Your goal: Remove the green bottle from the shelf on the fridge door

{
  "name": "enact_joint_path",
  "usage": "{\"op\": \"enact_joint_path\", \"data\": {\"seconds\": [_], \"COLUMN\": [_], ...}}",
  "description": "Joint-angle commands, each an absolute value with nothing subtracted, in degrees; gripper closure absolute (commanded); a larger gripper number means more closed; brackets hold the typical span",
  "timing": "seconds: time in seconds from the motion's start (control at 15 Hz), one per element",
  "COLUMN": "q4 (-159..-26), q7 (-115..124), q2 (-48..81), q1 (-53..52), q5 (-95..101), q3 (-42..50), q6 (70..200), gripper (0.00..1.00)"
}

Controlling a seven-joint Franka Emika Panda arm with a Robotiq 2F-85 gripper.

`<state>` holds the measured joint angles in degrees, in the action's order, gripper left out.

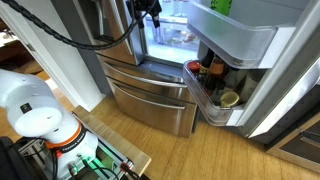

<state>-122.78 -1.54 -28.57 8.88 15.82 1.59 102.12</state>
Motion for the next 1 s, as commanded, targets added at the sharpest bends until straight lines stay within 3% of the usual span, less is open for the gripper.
{"op": "enact_joint_path", "data": {"seconds": [0.0,0.27,0.93], "q4": [-117.4,-113.8,-116.6], "q7": [4.1,7.5,20.5], "q2": [-29.7,-30.3,-29.3], "q1": [9.4,9.7,11.3], "q5": [21.6,29.9,43.0], "q3": [-1.0,-1.8,2.4], "q6": [94.0,91.8,115.8], "gripper": [0.0,0.0,0.0]}}
